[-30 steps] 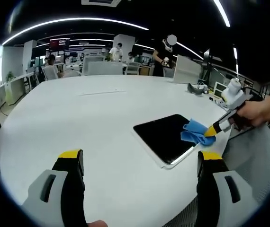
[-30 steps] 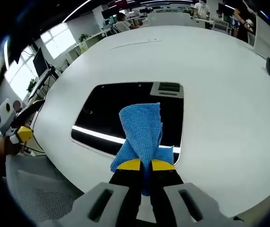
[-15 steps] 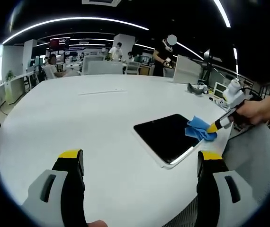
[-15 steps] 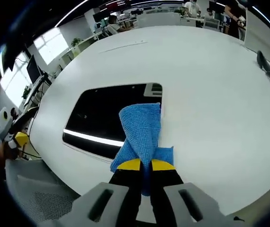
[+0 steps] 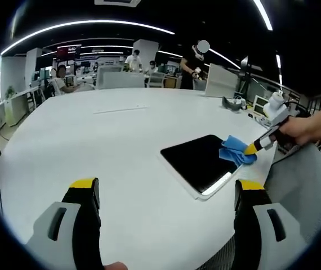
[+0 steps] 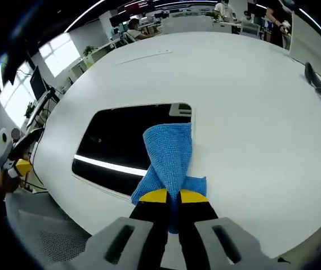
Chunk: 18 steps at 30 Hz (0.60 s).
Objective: Wipe the mirror surface with the cleaning cloth until all visible marks leave the cleaned area.
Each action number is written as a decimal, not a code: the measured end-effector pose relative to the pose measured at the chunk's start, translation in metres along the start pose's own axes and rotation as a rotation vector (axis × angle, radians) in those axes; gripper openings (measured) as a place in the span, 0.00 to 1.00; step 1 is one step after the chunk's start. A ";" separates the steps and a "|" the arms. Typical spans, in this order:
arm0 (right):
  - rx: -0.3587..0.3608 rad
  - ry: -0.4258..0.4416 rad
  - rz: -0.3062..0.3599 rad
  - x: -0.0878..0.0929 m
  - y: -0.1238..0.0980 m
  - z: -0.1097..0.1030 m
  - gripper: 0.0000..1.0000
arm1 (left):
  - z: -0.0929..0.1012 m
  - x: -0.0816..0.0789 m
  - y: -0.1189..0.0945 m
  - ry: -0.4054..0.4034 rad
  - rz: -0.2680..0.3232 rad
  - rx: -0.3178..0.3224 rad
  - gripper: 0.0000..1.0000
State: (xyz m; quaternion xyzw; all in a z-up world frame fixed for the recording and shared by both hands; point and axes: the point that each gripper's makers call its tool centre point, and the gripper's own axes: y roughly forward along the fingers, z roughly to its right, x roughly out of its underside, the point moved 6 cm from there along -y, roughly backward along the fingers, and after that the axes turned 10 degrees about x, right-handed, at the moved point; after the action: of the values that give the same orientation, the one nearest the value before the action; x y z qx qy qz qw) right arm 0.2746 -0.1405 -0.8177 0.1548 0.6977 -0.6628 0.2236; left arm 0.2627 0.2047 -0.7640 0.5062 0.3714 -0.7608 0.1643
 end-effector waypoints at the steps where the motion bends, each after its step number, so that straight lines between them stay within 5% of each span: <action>1: 0.003 -0.006 0.000 -0.002 0.001 0.000 0.00 | -0.001 0.000 -0.001 0.001 -0.002 -0.002 0.99; 18: 0.033 -0.040 0.015 -0.032 0.020 0.005 0.00 | 0.000 -0.002 0.002 -0.009 0.004 -0.006 0.99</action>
State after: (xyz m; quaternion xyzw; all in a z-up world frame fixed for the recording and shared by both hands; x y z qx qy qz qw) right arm 0.3131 -0.1415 -0.8184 0.1505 0.6808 -0.6756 0.2397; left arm 0.2652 0.2031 -0.7636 0.5029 0.3722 -0.7616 0.1689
